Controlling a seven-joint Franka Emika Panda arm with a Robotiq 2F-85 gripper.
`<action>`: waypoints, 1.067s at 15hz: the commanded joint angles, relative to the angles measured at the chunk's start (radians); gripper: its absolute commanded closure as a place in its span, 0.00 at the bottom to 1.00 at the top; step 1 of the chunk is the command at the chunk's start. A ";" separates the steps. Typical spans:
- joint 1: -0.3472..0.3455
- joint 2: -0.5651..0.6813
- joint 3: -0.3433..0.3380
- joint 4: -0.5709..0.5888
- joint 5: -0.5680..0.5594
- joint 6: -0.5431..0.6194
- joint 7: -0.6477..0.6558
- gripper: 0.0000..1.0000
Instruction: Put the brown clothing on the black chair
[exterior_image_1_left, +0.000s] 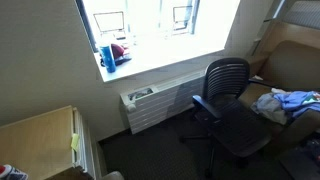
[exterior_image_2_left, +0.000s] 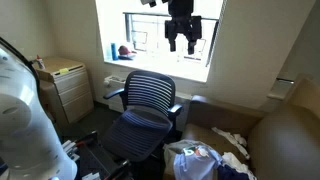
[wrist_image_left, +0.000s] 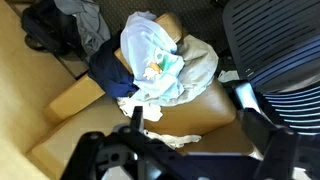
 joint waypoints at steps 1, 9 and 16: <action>0.003 0.001 -0.003 0.002 -0.001 -0.002 0.001 0.00; 0.003 0.001 -0.003 0.002 -0.001 -0.002 0.001 0.00; 0.030 0.045 0.003 -0.047 0.083 0.163 0.094 0.00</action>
